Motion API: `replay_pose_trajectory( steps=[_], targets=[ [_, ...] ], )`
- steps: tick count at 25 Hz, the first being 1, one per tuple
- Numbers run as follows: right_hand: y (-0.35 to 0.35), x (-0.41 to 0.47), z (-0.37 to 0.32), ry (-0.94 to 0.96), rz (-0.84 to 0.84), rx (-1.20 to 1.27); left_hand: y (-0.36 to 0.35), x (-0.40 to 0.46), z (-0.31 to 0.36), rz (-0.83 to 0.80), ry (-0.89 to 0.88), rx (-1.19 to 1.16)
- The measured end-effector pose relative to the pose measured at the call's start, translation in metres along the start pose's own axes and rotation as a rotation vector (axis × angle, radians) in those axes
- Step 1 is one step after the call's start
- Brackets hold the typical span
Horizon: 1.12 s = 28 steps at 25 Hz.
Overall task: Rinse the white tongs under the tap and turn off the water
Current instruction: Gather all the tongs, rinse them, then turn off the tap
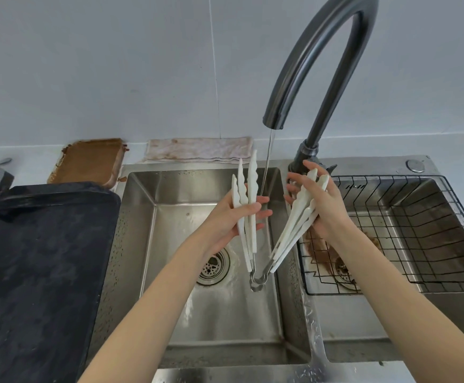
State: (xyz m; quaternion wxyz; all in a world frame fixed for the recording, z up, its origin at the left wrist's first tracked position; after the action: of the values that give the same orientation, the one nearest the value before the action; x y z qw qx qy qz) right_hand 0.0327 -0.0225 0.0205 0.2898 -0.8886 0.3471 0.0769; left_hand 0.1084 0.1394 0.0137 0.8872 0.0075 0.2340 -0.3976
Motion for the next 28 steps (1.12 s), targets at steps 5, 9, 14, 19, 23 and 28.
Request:
replay_pose_trajectory(
  steps=[5,9,14,19,23,28],
  targets=[
    [0.001,0.002,-0.003,0.038,0.033,-0.035,-0.003,0.008,0.003,-0.022,0.016,0.068],
    [0.004,0.001,-0.009,0.082,0.084,0.022,-0.015,0.016,0.024,0.035,-0.045,0.088],
    [0.013,-0.006,-0.010,0.102,0.106,0.087,-0.039,0.035,0.041,0.210,-0.157,0.293],
    [0.014,-0.008,-0.013,0.106,0.138,0.095,-0.048,0.038,0.041,0.315,-0.316,0.512],
    [0.009,-0.008,-0.009,0.151,0.107,-0.018,-0.041,0.033,0.034,0.264,-0.407,0.605],
    [0.003,-0.010,-0.005,0.184,0.072,-0.125,-0.030,0.031,0.031,0.344,-0.385,0.573]
  ],
)
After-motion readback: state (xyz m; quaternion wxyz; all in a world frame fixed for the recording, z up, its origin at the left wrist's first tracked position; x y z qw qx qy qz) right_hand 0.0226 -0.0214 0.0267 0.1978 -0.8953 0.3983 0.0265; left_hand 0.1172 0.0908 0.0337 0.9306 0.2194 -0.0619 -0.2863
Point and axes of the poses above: each hand's wrist, its own x-axis towards the middle knuckle, its own y-axis out of the back of the hand, z = x × y, the point moved 1 cm from there along x, towards the middle knuckle, and after that the axes turned 13 degrees about x, right-handed, at the moved point
